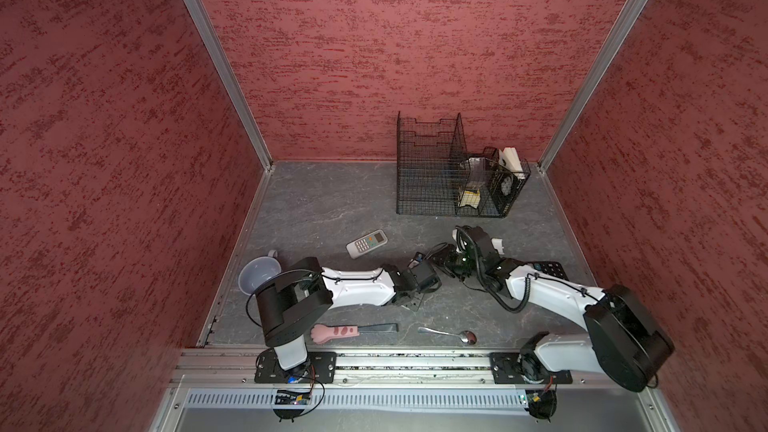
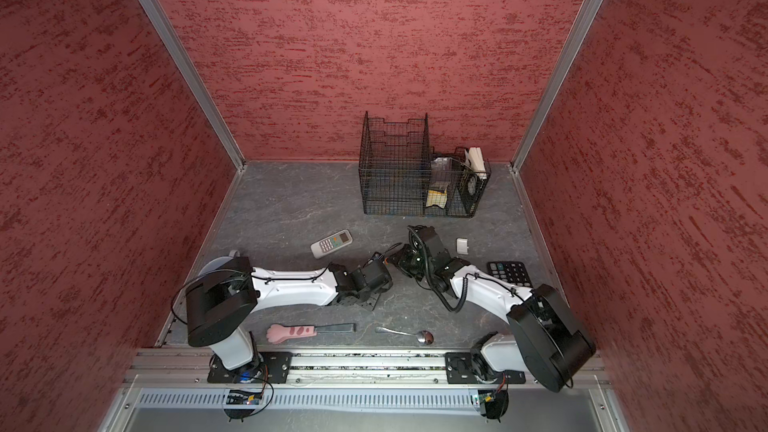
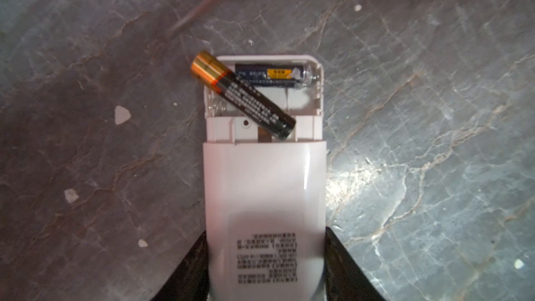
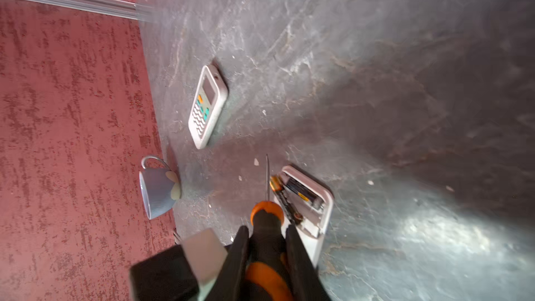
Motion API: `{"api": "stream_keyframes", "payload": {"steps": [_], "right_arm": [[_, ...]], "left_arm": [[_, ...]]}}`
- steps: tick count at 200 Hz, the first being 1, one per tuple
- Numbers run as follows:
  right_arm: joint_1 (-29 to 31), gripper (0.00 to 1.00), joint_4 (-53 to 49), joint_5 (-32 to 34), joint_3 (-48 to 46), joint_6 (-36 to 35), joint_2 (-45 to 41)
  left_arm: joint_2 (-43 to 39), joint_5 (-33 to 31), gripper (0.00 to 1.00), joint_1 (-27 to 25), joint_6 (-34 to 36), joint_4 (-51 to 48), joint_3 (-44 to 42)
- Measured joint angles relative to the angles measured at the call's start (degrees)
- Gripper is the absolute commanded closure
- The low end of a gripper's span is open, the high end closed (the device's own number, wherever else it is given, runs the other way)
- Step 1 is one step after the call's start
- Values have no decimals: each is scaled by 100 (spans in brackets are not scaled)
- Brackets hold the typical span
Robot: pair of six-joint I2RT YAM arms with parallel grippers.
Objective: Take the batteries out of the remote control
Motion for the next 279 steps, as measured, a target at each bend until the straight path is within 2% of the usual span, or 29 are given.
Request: {"api": "stream_keyframes", "payload": {"steps": [40, 85, 180, 279], "right_arm": [[-24, 100, 92, 35, 48, -39, -31], [-37, 100, -214, 269, 140, -186, -531], [-42, 100, -1314, 627, 144, -385, -1692], [-20, 100, -1904, 444, -74, -402, -1803]], "left_arm": [[-35, -28, 43, -9, 0, 50, -44], [-101, 20, 32, -15, 17, 96, -105], [-601, 81, 25, 35, -116, 26, -597], [-780, 83, 28, 42, -319, -20, -772]]}}
